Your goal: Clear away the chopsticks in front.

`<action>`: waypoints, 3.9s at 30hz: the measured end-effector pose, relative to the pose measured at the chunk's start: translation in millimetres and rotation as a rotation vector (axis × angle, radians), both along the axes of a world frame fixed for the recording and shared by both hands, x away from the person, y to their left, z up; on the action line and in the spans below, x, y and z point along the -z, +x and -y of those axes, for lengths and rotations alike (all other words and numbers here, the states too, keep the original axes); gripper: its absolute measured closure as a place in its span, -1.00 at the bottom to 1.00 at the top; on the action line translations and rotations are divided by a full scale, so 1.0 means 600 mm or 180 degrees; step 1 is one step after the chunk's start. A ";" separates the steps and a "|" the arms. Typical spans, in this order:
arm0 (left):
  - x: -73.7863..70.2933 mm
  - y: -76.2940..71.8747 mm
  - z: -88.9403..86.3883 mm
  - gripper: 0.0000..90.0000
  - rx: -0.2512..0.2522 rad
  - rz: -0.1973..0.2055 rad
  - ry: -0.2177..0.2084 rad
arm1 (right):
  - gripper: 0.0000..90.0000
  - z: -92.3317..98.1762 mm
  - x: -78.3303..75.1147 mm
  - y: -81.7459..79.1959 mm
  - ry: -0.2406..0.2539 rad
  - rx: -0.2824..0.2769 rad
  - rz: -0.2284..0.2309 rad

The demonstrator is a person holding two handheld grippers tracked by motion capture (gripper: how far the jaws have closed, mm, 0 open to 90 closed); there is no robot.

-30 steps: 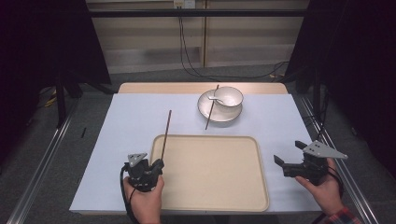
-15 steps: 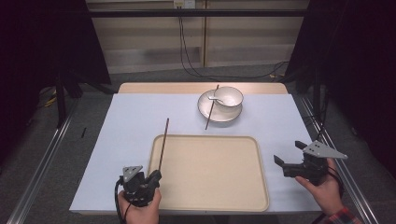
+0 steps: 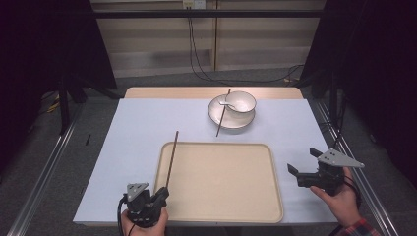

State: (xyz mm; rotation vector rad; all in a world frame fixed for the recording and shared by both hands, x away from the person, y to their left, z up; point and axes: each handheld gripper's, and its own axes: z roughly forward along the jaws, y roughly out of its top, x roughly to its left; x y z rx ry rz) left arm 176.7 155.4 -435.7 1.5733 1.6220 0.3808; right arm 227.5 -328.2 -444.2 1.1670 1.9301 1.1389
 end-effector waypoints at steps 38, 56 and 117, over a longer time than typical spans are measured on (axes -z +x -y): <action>0.016 -0.019 -0.006 0.92 0.0054 -0.0193 0.0003 | -0.92 0.003 -0.002 0.000 -0.0013 -0.0008 0.0021; 0.026 -0.010 -0.002 0.91 -0.0001 -0.0296 0.0046 | -0.92 0.002 -0.001 0.001 -0.0011 -0.0023 0.0020; -0.010 0.197 0.070 -0.44 0.0583 0.0431 0.0195 | -0.91 0.003 -0.001 0.001 -0.0056 -0.0021 0.0035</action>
